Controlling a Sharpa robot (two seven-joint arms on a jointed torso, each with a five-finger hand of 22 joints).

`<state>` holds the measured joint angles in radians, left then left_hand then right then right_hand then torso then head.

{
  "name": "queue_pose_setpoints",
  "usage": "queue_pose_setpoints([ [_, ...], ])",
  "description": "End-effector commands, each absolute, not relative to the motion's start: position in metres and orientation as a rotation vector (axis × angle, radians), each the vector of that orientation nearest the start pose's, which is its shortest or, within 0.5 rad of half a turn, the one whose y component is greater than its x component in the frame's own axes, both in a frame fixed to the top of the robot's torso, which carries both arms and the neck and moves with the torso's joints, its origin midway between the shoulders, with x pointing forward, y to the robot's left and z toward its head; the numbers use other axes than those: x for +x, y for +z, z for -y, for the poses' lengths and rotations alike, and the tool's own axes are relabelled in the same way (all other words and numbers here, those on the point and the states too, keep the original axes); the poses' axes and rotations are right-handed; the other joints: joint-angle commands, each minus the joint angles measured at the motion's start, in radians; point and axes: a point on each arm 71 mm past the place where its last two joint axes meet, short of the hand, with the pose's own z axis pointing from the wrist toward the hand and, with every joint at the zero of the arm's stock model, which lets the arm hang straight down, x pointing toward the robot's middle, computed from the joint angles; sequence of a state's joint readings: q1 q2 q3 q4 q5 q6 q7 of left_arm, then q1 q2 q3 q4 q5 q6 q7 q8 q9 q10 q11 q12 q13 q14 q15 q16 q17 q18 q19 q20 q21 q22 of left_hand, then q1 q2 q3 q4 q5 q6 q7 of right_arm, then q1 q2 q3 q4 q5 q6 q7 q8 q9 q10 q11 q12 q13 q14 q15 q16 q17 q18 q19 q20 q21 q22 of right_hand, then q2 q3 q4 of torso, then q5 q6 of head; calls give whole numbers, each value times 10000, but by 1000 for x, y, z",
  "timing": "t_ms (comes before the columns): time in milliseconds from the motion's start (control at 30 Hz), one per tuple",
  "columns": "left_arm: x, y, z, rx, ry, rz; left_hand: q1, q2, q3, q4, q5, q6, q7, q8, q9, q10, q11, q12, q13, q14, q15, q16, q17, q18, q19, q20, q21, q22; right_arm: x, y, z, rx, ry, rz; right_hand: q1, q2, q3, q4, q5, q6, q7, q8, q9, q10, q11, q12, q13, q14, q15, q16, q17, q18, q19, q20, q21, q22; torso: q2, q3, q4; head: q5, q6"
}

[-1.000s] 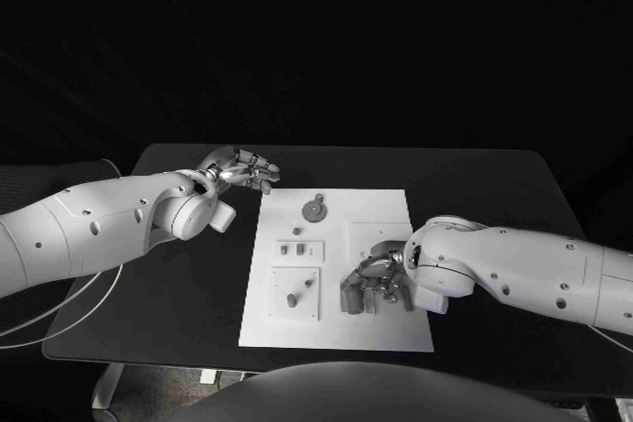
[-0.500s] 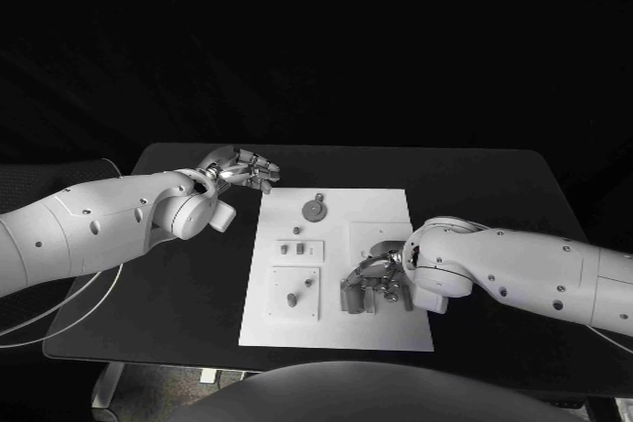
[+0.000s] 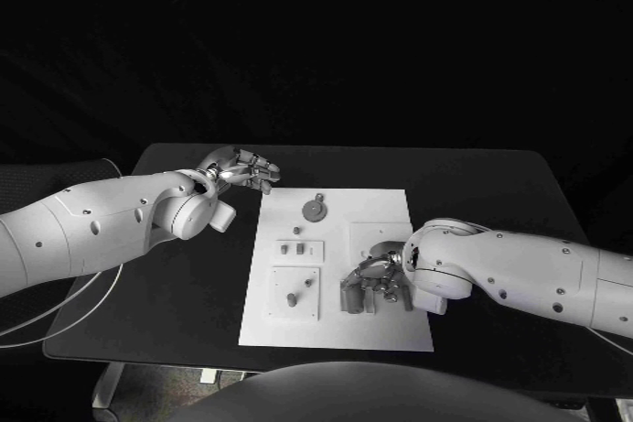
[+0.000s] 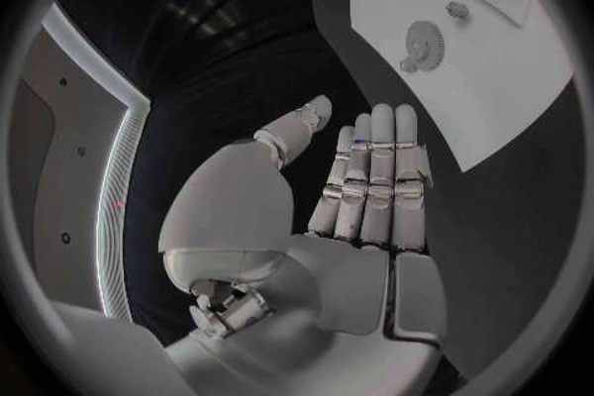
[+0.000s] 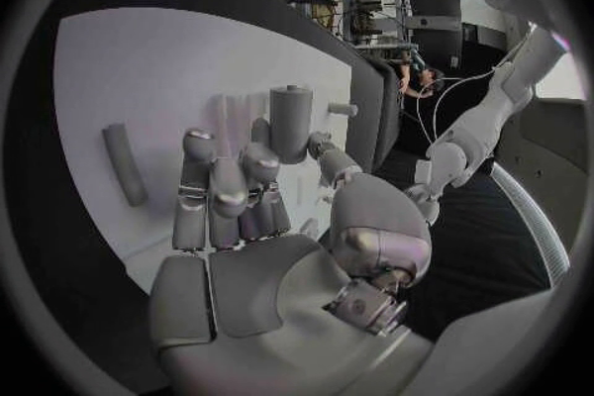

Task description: Assemble the parts on the task board

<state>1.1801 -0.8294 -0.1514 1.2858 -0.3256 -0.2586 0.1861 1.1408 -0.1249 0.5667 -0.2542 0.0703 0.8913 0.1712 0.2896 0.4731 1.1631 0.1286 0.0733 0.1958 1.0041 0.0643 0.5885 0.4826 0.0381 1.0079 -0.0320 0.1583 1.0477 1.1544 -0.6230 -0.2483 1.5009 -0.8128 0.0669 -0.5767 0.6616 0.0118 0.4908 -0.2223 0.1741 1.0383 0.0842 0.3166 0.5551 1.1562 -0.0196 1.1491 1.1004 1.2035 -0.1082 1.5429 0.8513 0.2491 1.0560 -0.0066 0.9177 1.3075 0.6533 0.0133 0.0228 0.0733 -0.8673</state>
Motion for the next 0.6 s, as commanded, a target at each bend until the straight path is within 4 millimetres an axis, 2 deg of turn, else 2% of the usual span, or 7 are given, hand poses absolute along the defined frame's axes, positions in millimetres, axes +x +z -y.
queue_pose_setpoints([
  [33,505,-249,-273,-9398,-11001,-17345,-99,15,14,56,59,-81,2,47,-9,48,26,-18,-14,64,27,-59,17,157,30,-3,-62,15,413,-316,122,2388,5214,-26361,-108,16,11,68,57,-39,48,-46,-5,-57,-13,61,-10,20,-80,-6,7,127,5,-19,51,186,1,0,-2,8,-5],
  [600,504,-249,-274,-9427,-10968,-17385,-110,26,15,76,60,-82,2,49,-13,48,26,-18,-16,62,30,-81,40,157,26,-1,-70,19,411,-315,121,2404,5458,-26134,-180,43,60,161,52,-43,45,-44,8,-61,-16,70,-10,18,-88,-6,-6,127,9,-27,61,187,-1,-4,3,24,-7],
])
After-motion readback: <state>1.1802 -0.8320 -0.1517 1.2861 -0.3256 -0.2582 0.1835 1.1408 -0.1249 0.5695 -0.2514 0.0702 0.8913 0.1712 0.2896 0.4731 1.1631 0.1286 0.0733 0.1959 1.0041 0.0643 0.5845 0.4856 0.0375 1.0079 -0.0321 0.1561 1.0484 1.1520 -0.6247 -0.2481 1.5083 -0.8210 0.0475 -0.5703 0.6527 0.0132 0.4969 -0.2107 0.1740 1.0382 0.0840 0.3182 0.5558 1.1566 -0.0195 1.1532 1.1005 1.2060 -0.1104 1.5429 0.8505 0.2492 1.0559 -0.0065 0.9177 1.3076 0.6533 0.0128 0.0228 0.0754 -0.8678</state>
